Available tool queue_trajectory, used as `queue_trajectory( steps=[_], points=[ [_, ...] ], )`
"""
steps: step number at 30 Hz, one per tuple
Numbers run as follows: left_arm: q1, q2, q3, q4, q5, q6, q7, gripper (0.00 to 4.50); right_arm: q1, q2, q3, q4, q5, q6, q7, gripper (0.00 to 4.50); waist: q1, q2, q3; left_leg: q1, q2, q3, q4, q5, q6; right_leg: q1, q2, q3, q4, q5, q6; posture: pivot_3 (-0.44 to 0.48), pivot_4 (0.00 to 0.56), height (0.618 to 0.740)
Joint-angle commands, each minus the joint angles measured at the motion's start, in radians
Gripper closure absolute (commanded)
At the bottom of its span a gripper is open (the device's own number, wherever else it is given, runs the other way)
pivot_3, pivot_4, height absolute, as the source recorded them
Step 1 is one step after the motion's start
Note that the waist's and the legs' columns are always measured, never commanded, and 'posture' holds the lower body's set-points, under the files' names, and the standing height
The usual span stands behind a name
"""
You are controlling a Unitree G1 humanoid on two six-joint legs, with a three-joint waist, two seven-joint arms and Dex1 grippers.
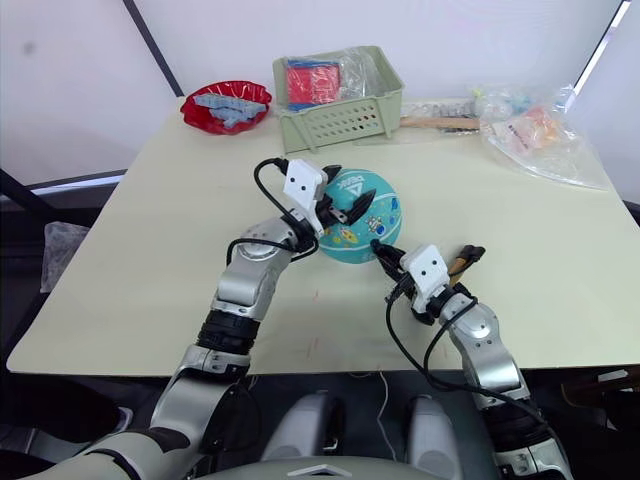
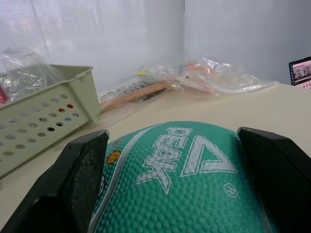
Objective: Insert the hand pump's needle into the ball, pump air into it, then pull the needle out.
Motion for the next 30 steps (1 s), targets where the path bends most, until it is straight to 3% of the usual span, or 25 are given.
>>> queue_trajectory(
  steps=[1,7,15,30],
  points=[
    [0.052,-0.005,-0.059,0.122,0.074,0.038,0.039,0.00,-0.001,0.003,-0.012,-0.122,0.057,-0.034,0.031,4.44,0.006,0.000,0.000,0.000,0.000,0.000,0.000,0.000,0.000,0.000,0.000,0.000,0.000,0.000,0.000,0.000,0.150,0.738],
    [0.040,-0.021,-0.073,0.207,0.113,0.018,0.088,0.00,0.021,-0.009,-0.021,-0.134,0.061,-0.073,0.047,4.44,0.015,0.000,-0.001,0.000,-0.001,0.000,0.000,0.000,0.000,0.000,-0.001,-0.001,0.000,-0.002,0.003,0.000,0.150,0.738],
    [-0.042,-0.066,-0.051,0.451,0.117,-0.060,0.140,0.00,0.076,-0.085,-0.004,-0.155,0.008,-0.167,0.078,4.44,0.045,0.000,-0.011,-0.001,-0.006,-0.003,0.000,0.001,0.001,0.004,-0.001,0.000,-0.002,-0.004,0.005,0.000,0.150,0.738],
    [-0.051,-0.070,-0.070,0.525,0.126,-0.107,0.166,0.00,0.173,-0.180,-0.018,-0.215,0.002,-0.261,0.094,4.44,0.064,0.006,-0.024,-0.001,-0.010,-0.022,-0.001,0.000,0.003,0.016,-0.001,-0.003,-0.015,-0.006,0.009,0.000,0.150,0.738]
  ],
)
